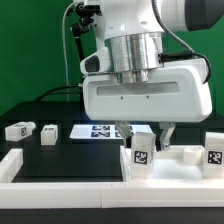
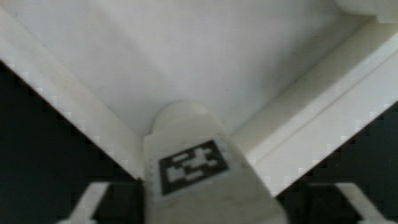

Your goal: Assemble square table

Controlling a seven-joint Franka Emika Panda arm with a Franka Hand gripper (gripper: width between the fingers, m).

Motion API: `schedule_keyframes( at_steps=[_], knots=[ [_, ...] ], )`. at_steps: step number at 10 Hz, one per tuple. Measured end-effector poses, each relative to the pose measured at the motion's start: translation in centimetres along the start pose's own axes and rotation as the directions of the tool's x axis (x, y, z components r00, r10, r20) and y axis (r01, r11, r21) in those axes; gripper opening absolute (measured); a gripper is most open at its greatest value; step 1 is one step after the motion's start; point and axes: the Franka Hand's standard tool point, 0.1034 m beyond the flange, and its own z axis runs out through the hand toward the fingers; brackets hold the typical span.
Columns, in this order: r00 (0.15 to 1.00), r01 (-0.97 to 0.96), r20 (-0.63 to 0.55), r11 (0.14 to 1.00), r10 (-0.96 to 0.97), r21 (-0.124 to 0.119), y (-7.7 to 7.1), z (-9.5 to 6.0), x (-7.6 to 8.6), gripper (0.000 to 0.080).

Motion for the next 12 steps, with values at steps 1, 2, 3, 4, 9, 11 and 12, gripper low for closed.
schedule_keyframes(
  at_steps=[1, 2, 3, 4, 9, 11, 12],
  knots=[
    [0.997, -0.082, 0.002, 0.997, 0.082, -0.003, 0.22, 0.07, 0.0, 0.0293],
    [0.985, -0.171, 0.002, 0.985, 0.171, -0.003, 0.31, 0.09, 0.04, 0.0293],
    [0.968, -0.249, 0.002, 0.968, 0.249, -0.003, 0.31, 0.11, 0.03, 0.0295],
    [0.943, -0.333, 0.002, 0.943, 0.333, -0.003, 0.38, 0.12, 0.08, 0.0295],
    [0.362, -0.928, 0.099, 0.368, 0.927, -0.053, -0.23, 0.33, 0.59, 0.0294],
    [0.364, -0.928, 0.098, 0.37, 0.926, -0.054, -0.19, 0.36, 0.58, 0.0395],
    [0.447, -0.891, 0.091, 0.452, 0.89, -0.047, -0.19, 0.38, 0.53, 0.0395]
  ],
)
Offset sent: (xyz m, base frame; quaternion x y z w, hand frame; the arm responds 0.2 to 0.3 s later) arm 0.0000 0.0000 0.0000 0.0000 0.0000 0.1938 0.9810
